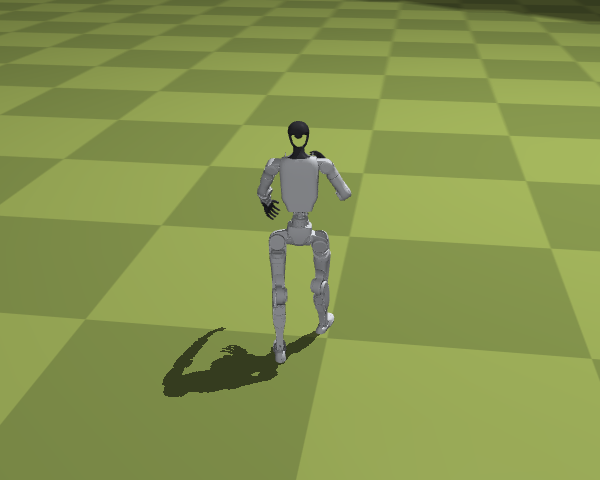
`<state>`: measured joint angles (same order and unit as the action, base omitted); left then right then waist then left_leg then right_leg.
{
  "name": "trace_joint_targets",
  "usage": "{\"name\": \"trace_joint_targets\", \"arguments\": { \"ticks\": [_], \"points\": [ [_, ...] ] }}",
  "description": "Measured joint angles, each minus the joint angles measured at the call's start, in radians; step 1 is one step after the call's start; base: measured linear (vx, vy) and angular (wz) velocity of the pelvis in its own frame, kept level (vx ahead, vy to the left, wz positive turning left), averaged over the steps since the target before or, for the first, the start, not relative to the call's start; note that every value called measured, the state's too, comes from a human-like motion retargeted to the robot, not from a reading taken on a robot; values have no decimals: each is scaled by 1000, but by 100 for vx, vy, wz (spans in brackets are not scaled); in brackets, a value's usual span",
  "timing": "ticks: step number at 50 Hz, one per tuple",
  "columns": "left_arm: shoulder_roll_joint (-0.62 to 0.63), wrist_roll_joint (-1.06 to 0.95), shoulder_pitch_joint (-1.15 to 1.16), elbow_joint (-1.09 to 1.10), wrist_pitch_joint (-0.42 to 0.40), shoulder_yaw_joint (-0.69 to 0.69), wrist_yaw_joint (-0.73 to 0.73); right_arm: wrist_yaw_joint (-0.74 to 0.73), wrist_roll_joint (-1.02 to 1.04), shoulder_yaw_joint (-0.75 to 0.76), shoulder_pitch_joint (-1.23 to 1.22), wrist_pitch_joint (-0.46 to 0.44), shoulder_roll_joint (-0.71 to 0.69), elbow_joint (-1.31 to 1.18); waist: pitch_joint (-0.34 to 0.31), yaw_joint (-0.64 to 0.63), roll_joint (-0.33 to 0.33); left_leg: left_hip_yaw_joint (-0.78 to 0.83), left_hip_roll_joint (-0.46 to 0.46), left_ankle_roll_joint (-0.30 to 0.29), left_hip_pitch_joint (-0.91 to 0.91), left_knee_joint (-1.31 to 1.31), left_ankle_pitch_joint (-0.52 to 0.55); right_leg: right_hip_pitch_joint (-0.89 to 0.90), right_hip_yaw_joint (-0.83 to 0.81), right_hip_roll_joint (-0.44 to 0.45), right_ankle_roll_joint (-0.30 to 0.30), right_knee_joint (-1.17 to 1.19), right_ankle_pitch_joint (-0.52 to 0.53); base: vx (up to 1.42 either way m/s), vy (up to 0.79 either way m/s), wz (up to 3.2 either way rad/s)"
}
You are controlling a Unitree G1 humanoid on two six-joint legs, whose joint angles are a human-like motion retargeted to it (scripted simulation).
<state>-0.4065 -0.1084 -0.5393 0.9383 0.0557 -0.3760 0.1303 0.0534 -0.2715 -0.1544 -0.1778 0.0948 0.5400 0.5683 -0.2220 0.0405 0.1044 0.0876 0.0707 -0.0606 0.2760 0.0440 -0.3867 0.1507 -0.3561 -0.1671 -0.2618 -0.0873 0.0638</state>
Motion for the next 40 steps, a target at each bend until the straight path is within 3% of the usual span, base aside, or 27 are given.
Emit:
{"name": "trace_joint_targets", "arguments": {
  "ticks": [5, 15, 21, 27, 33, 40],
  "points": [
    [-13, -10, 131, 104, -12, 45, -44, -18, 6, 8, 9, 29, -5, 7, 31, -28, -10, -12, -12, 4, 10, 28, 30, -24, -10, 11, 0, 0, 31, 38, -24, 1],
    [5, -120, 522, 283, 13, 203, -75, -78, -2, -26, -13, 60, -37, -8, 75, -109, 23, 13, 22, 55, -111, 386, 225, -117, 74, -43, 0, 20, -88, 40, -20, -26],
    [39, -101, 753, 263, 16, 169, 16, -84, -18, -44, -65, 66, -30, -22, 90, -140, 38, 191, -23, 124, -266, 607, 130, -126, 133, -74, 0, 63, -147, 32, -14, -38],
    [91, -91, 883, 216, 20, 82, 123, -55, -6, -61, -116, 62, -17, -39, 75, -200, 15, 249, -3, 138, -307, 381, 86, -154, 201, -54, 0, 73, -185, 27, -4, -69],
    [143, -130, 896, 198, 22, 47, 158, -31, 2, -66, -142, 60, -5, -41, 45, -251, -42, 124, 16, 100, -350, 80, 206, -210, 258, 4, 0, 66, -213, 26, 3, -64],
    [146, -188, 847, 188, -26, 87, 105, -49, 7, -80, -146, 93, -6, -38, 10, -277, -81, 7, 1, 27, -426, -98, 349, -294, 289, 61, 22, 76, -255, 29, 1, -34]
  ]
}}
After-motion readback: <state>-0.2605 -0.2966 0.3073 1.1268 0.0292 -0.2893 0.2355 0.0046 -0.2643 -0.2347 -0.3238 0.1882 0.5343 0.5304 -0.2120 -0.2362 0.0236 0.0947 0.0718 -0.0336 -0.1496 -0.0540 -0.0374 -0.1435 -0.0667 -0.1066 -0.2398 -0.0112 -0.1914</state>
